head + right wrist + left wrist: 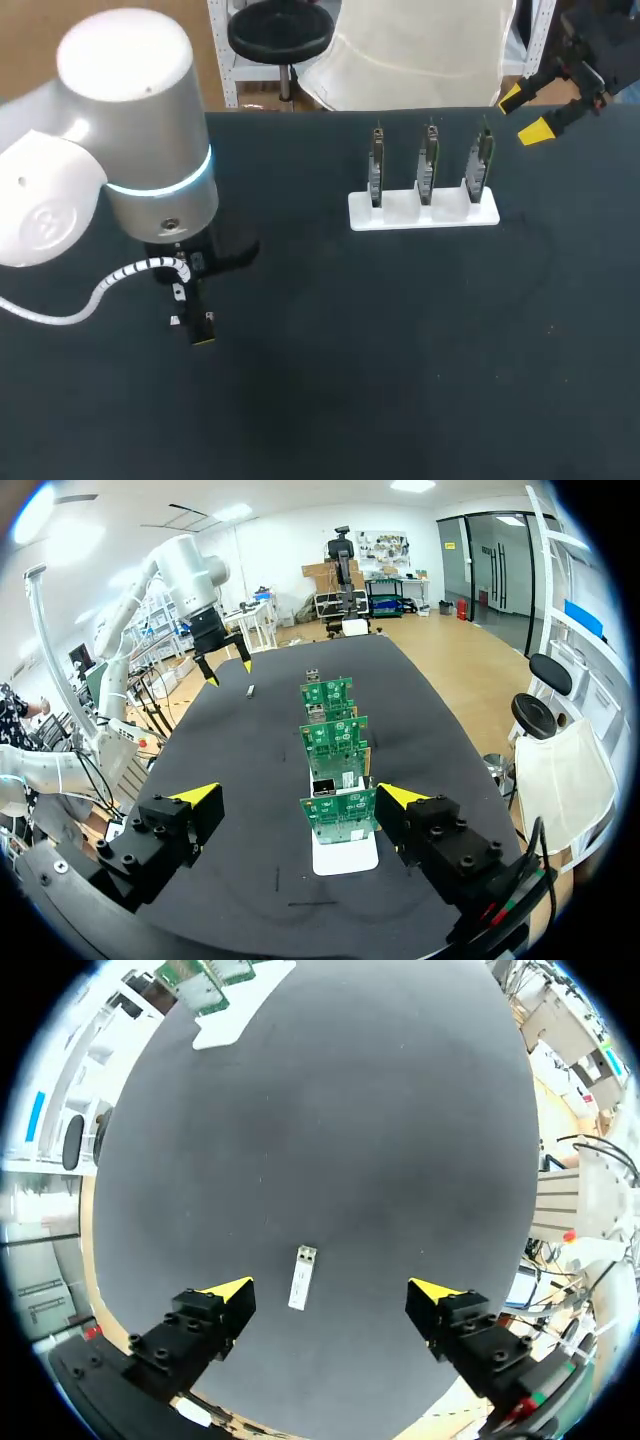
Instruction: Pick up the optical module with the left hand, and insert it into the network port with the right hand.
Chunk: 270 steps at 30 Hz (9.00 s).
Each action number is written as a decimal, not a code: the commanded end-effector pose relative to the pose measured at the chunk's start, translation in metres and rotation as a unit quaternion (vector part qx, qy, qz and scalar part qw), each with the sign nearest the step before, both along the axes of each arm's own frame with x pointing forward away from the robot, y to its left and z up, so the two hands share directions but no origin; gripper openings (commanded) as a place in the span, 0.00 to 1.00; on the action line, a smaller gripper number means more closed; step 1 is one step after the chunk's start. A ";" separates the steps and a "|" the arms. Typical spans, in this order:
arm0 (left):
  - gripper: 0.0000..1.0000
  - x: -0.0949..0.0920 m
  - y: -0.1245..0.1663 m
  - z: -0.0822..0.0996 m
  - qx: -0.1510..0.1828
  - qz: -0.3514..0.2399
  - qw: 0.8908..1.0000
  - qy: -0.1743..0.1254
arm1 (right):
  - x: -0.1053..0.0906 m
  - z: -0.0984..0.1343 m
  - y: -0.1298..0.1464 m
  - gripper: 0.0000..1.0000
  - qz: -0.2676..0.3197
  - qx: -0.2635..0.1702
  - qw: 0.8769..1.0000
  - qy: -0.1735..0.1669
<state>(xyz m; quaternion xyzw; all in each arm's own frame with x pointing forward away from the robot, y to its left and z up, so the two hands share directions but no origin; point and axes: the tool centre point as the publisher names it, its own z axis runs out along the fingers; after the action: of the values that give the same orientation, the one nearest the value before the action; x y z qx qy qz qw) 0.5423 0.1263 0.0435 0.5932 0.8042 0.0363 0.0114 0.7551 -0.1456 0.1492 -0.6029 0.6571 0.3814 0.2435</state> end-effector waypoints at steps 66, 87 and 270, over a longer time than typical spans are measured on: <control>0.01 0.008 0.044 -0.080 -0.018 0.012 0.997 0.069 | -0.002 0.000 0.001 1.00 -0.002 -0.001 1.000 -0.002; 0.00 0.022 0.036 -0.078 -0.031 0.023 0.998 0.049 | -0.002 0.000 0.001 1.00 -0.002 -0.001 1.000 -0.002; 0.00 0.228 -0.398 0.112 -0.629 -0.146 0.758 -0.091 | -0.002 0.000 0.001 1.00 -0.002 -0.001 1.000 -0.002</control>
<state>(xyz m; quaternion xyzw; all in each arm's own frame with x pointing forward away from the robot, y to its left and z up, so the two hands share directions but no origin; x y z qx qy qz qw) 0.7685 -0.2692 0.1580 0.5573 0.5462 -0.4258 0.4580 0.7551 -0.1455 0.1492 -0.6029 0.6572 0.3812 0.2435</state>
